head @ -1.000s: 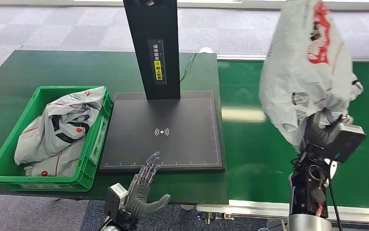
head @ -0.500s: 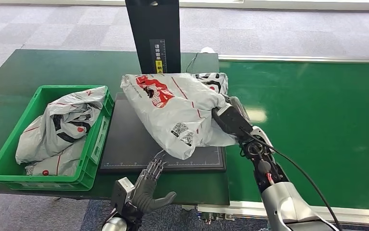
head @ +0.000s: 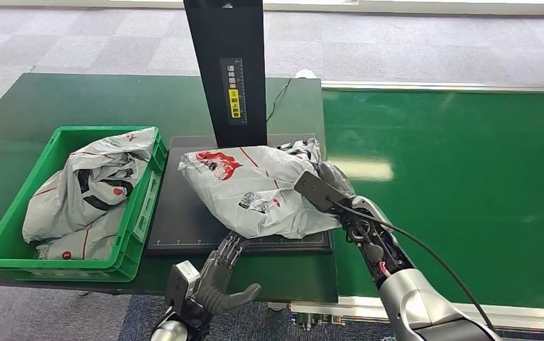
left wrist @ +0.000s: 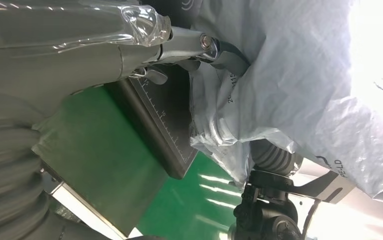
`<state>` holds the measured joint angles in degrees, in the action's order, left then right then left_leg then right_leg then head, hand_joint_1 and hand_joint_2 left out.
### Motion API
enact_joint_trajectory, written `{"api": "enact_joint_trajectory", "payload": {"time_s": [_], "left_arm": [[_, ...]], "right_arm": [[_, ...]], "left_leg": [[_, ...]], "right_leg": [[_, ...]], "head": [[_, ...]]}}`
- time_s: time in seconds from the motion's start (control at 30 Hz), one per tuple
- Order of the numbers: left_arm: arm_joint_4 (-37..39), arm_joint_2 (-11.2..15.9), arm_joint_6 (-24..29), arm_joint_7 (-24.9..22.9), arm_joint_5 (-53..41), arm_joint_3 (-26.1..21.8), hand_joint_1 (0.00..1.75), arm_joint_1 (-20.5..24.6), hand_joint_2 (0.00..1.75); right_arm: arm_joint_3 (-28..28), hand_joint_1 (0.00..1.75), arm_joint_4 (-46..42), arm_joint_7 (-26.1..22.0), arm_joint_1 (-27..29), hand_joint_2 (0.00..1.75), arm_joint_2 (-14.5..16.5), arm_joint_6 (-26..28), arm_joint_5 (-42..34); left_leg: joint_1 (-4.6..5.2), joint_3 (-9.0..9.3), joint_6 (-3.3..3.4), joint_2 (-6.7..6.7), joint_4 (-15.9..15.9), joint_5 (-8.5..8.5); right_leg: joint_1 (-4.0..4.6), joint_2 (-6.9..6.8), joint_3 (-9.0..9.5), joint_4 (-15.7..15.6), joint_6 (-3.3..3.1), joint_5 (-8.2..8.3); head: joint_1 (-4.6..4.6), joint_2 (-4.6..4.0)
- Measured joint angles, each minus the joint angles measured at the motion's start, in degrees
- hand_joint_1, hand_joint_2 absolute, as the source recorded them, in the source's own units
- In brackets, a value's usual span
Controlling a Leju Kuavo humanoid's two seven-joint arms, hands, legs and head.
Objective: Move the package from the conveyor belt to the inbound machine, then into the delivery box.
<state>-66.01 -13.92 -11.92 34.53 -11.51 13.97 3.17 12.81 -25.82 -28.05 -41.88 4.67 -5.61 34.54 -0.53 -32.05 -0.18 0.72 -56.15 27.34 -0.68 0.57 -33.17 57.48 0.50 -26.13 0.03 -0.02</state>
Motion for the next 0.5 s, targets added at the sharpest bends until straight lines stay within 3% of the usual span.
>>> {"api": "enact_joint_trajectory", "payload": {"time_s": [0.03,0.07,0.5], "left_arm": [[0.0,0.0,0.0,-0.1,0.0,0.0,0.0,0.0,1.75],[0.0,0.0,0.0,-0.2,0.0,0.0,0.0,0.0,1.75],[-1.5,0.4,2.0,-0.8,-0.4,-0.3,0.0,-0.1,1.75]], "right_arm": [[0.1,0.05,0.1,0.1,0.0,1.75,0.0,0.4,0.2],[0.2,0.0,0.2,0.2,0.0,1.75,0.0,0.7,0.3],[0.3,0.0,-0.5,-1.2,2.8,1.75,0.1,5.7,0.5]], "left_leg": [[0.0,0.0,0.0,0.0,0.0,0.0],[0.0,0.0,0.0,0.0,0.0,0.0],[0.0,0.01,0.0,0.0,0.0,0.0]], "right_leg": [[0.0,0.0,0.0,0.0,0.0,0.0],[0.0,0.0,0.0,0.0,0.0,0.0],[0.0,0.0,0.0,0.0,0.0,0.0]], "head": [[-0.01,0.0],[0.0,0.0],[-0.01,0.0]]}}
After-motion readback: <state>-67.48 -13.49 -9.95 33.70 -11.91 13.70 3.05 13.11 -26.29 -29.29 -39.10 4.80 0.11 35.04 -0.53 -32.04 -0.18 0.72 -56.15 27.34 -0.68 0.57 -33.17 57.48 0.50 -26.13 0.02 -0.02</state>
